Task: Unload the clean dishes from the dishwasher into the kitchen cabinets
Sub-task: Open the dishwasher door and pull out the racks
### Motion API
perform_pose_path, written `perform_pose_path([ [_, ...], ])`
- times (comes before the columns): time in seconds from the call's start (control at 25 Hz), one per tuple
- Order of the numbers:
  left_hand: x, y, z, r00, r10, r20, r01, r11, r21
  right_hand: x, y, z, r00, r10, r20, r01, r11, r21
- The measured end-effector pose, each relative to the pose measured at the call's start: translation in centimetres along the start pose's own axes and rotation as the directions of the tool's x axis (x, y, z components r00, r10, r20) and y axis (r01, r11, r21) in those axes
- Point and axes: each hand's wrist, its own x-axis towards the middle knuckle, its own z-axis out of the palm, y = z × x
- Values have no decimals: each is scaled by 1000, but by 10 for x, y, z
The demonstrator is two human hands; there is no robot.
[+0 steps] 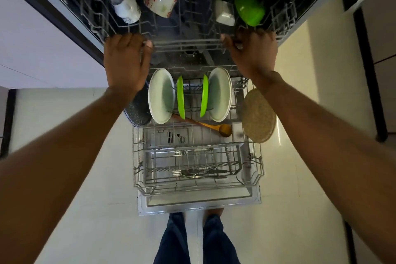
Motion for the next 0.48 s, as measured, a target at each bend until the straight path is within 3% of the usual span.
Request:
perform_pose_path([
  [0.12,-36,14,-4,991,-46,-124,39,998,-52,-30,0,-10,994,111,-3,-111,992,53],
  [0.2,-56,23,-8,985,-100,-139,91,993,-73,-45,-2,-17,975,211,75,-215,975,52],
  [0.48,-112,32,-37,984,-174,37,177,981,-83,-87,0,-36,900,245,361,-241,969,-56],
])
